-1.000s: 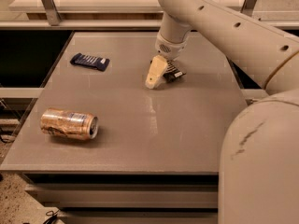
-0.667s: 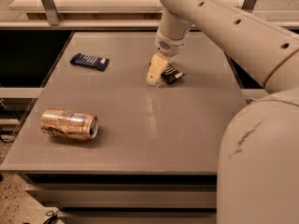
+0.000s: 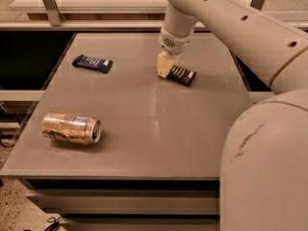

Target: Move rxbar chocolate near orange can

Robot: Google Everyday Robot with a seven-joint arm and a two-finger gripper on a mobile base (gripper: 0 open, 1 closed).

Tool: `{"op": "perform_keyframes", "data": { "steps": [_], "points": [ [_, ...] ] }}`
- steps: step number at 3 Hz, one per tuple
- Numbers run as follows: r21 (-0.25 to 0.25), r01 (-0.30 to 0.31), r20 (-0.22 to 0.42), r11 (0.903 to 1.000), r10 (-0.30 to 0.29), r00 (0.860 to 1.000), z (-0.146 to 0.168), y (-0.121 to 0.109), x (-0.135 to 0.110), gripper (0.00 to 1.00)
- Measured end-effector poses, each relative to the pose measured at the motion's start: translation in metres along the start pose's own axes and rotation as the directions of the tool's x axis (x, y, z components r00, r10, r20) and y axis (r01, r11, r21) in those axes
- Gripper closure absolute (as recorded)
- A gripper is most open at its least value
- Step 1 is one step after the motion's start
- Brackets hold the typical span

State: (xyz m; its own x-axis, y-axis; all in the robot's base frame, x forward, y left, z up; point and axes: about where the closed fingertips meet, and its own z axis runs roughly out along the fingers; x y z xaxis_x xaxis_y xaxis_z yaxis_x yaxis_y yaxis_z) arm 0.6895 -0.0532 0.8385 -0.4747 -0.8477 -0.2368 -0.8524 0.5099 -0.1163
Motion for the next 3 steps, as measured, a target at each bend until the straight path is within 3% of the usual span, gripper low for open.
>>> {"op": "perform_keyframes", "data": {
  "steps": [1, 2, 3],
  "points": [
    [0.029, 0.076, 0.025, 0.9967, -0.077, 0.997, -0.019, -0.001, -0.013, 1.0],
    [0.053, 0.198, 0.067, 0.9789, -0.201, 0.977, -0.049, 0.005, -0.035, 1.0],
    [0.04, 0.331, 0.117, 0.9427, -0.334, 0.935, -0.071, 0.025, -0.058, 1.0]
  ]
}}
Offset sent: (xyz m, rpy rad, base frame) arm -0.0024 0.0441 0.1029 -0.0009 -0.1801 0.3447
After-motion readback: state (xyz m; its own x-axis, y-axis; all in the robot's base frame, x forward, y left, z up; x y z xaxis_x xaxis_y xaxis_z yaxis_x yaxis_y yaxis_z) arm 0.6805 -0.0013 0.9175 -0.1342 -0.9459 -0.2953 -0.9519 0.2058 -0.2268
